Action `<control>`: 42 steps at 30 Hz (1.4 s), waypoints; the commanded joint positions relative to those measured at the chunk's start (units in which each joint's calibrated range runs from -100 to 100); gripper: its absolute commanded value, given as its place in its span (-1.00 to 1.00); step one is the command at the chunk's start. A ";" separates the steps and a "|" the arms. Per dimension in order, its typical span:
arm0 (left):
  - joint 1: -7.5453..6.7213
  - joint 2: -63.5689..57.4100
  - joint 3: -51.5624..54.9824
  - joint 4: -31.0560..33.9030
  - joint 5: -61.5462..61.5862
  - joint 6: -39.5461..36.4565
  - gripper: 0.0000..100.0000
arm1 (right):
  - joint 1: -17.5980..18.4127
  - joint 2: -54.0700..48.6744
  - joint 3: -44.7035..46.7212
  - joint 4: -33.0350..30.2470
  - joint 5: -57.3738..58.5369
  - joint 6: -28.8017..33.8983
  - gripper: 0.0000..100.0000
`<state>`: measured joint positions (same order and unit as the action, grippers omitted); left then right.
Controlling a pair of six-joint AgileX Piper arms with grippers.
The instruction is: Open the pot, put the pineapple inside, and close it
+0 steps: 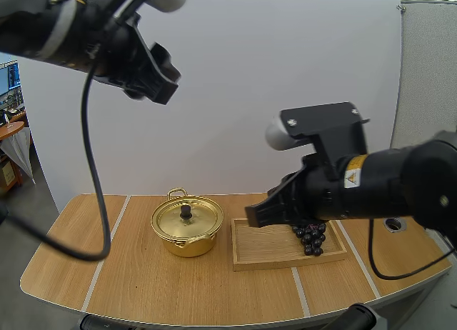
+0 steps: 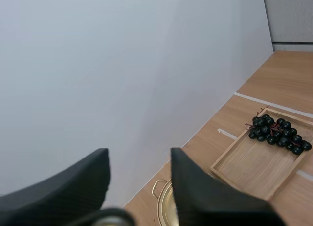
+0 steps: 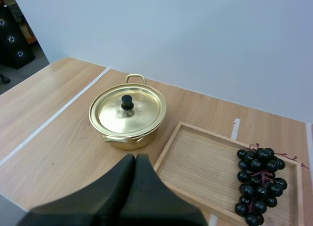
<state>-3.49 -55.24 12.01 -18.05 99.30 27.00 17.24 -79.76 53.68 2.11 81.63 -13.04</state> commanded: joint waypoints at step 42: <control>3.24 -44.42 32.98 15.06 -47.19 -37.22 -1.00 | -19.66 -14.95 -5.34 3.16 -40.02 0.89 -1.00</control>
<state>-2.68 -98.29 38.49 -7.22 59.96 -1.36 -1.38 -94.23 40.94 3.63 59.70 -9.00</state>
